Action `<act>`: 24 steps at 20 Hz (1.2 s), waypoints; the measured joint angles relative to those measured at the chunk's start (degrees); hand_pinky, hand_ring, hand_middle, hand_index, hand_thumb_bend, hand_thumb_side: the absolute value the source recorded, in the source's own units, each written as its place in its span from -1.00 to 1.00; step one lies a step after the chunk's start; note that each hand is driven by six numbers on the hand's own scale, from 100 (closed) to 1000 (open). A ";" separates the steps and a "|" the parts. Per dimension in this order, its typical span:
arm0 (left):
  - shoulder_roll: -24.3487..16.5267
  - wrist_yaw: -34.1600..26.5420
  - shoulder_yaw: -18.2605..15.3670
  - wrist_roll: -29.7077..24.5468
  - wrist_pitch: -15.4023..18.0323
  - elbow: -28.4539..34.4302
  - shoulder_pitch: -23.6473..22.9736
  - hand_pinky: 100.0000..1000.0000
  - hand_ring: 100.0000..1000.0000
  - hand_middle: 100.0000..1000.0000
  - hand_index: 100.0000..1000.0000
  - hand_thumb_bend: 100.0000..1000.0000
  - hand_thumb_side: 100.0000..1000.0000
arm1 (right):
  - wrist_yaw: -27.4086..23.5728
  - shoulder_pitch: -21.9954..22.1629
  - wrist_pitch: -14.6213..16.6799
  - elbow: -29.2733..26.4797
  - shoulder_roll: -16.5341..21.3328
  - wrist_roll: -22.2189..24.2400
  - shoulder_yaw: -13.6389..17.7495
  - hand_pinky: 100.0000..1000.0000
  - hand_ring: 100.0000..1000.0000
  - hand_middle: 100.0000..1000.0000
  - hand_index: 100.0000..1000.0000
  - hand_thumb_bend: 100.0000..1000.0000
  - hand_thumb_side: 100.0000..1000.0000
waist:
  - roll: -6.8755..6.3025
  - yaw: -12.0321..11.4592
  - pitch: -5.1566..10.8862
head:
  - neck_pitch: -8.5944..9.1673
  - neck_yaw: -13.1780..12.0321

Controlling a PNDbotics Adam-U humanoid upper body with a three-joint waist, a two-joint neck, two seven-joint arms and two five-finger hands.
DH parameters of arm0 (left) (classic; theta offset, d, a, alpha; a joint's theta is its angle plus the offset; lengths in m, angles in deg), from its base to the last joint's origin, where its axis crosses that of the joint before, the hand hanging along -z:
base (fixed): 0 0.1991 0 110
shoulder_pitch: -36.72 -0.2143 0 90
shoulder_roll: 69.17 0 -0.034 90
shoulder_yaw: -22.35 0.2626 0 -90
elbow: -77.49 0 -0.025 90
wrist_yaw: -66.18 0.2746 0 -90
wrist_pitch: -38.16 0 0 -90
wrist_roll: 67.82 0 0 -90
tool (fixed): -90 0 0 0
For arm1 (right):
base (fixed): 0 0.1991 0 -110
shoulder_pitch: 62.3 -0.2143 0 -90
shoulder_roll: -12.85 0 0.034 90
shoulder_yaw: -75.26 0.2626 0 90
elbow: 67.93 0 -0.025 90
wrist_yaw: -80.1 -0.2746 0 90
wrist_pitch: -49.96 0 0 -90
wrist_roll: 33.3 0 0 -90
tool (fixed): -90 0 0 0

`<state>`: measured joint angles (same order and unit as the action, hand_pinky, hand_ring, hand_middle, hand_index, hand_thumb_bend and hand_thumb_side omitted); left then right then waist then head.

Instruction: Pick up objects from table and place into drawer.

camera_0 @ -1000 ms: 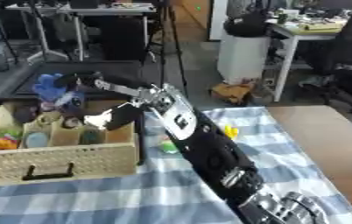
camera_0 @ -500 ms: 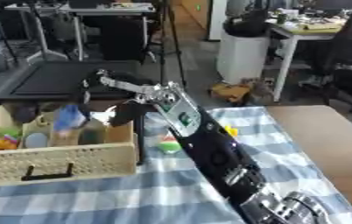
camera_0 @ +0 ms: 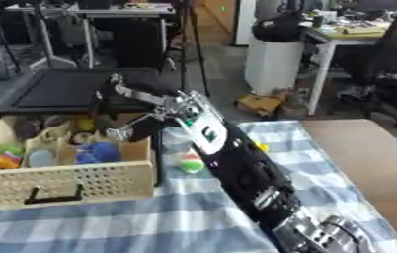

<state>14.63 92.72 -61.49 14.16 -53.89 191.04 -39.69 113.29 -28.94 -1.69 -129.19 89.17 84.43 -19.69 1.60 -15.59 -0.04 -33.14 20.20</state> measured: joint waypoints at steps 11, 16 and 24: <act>-3.46 0.23 1.56 -3.58 2.19 0.00 -1.01 -1.00 -1.00 -1.00 0.19 -0.90 1.00 | -0.65 3.29 -3.64 -5.95 4.70 -5.02 3.52 0.68 0.16 -0.21 0.36 -1.00 -0.72 | 0.58 2.02 0.66 | -0.68 -1.17; -7.34 -5.79 4.74 -7.41 5.34 0.00 -1.79 -1.00 -1.00 -1.00 0.17 -1.00 1.00 | -1.38 6.62 -5.97 -8.24 7.92 -5.85 5.18 0.68 0.22 -0.11 0.41 -1.00 -0.70 | 0.60 2.92 1.01 | -1.12 -2.02; -11.04 -22.48 10.16 -18.36 6.03 0.00 -1.81 -0.53 -0.78 -0.50 0.18 -1.00 1.00 | -3.49 9.62 -9.45 -10.59 9.69 -5.04 7.93 0.68 0.25 -0.06 0.42 -1.00 -0.68 | 0.94 4.15 1.09 | -1.52 -2.98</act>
<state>3.60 70.24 -51.33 -4.19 -47.87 191.04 -41.49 109.80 -19.31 -11.15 -139.78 98.86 79.38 -11.76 2.54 -11.44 1.05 -34.66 17.22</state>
